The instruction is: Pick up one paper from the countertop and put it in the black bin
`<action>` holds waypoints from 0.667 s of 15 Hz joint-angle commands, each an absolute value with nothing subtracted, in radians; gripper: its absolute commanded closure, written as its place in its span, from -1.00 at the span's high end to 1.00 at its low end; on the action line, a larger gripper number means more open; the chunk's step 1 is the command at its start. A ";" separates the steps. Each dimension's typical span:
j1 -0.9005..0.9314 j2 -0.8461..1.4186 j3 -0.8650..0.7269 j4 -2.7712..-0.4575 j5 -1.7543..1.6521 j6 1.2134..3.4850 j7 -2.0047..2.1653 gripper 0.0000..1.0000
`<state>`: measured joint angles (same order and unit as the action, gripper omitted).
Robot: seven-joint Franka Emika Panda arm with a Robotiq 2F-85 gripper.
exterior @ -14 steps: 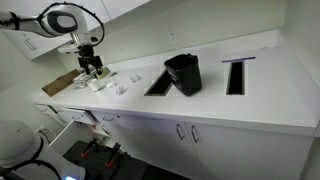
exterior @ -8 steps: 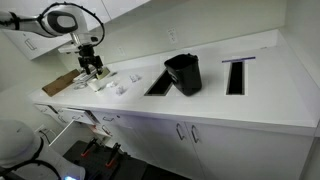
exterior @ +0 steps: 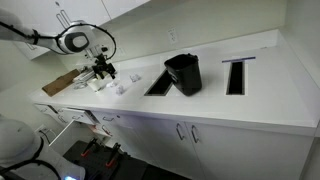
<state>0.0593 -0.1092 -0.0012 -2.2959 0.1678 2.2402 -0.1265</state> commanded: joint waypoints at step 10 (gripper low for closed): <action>0.056 0.191 0.080 -2.269 0.239 2.627 -0.159 0.31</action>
